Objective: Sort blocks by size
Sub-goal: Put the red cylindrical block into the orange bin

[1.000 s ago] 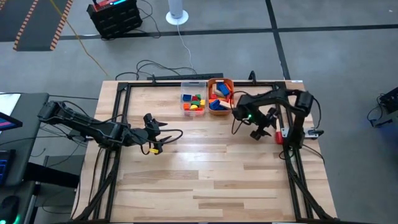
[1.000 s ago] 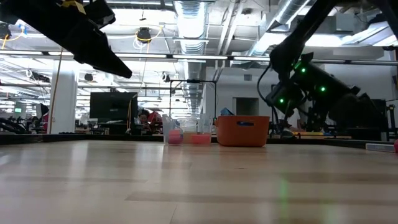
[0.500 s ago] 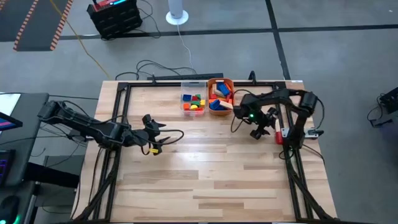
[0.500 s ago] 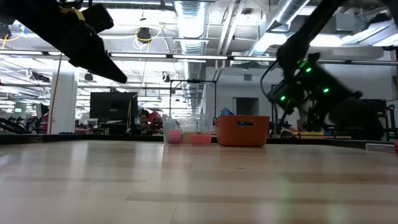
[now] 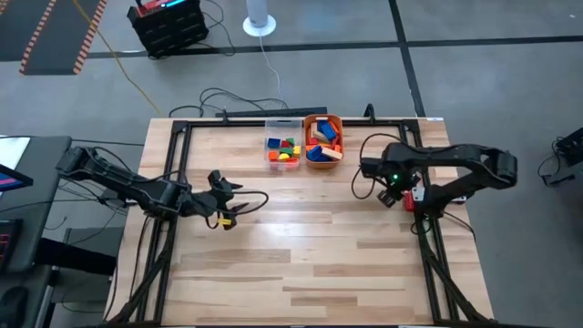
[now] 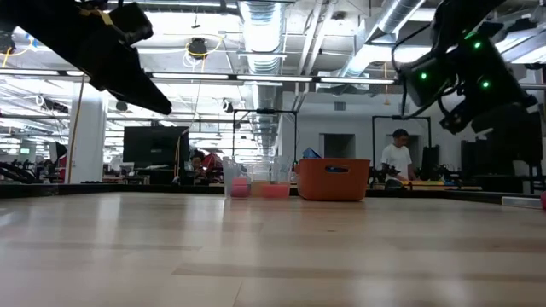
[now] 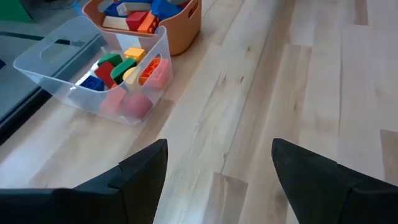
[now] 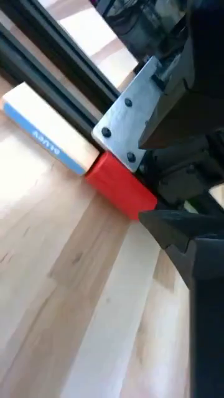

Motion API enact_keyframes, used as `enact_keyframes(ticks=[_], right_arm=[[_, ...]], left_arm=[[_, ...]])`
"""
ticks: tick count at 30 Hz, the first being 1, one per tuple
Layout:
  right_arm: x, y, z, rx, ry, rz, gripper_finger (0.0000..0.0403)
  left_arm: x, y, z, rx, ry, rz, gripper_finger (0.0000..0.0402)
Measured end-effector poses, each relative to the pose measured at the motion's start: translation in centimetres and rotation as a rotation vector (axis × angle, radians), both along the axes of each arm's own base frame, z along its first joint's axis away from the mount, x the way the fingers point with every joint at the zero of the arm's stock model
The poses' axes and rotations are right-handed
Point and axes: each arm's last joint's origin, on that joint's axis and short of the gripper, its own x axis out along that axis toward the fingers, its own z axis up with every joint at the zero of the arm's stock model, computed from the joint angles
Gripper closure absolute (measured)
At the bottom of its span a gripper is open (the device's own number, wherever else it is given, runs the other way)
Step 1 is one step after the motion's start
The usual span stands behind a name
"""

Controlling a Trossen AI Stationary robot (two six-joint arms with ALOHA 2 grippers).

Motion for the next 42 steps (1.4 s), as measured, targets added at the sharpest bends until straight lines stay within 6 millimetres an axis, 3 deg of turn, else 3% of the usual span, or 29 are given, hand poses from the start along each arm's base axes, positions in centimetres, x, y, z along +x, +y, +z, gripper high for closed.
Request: enact_keyframes(ticks=[5, 11, 19, 27, 37, 42], right_arm=[[0.6, 1.4, -0.2, 0.0, 0.014, 0.086, 0.0206], [1.6, 2.9, -1.9, 0.09, 0.228, 0.292, 0.0226], [2.8, 2.4, -5.7, 0.287, 0.472, 0.411, 0.0224], [3.0, 1.4, -8.5, 0.423, 0.563, 0.433, 0.0229], [4.9, 1.6, -9.4, 0.411, 0.358, 0.461, 0.0247], [8.5, 3.5, -6.9, 0.304, 0.209, 0.534, 0.0254]], left_arm=[[0.0, -0.2, 0.0, 0.01, 0.004, -0.015, 0.0121], [0.1, -0.1, 0.2, 0.038, -0.011, -0.012, 0.0121], [0.3, -0.1, 0.6, 0.082, -0.027, -0.04, 0.0121], [0.4, -0.2, 0.8, 0.108, -0.035, -0.055, 0.0121], [0.4, -0.2, 0.7, 0.105, -0.03, -0.053, 0.0121], [0.5, -0.2, 0.8, 0.105, -0.045, -0.053, 0.0121]])
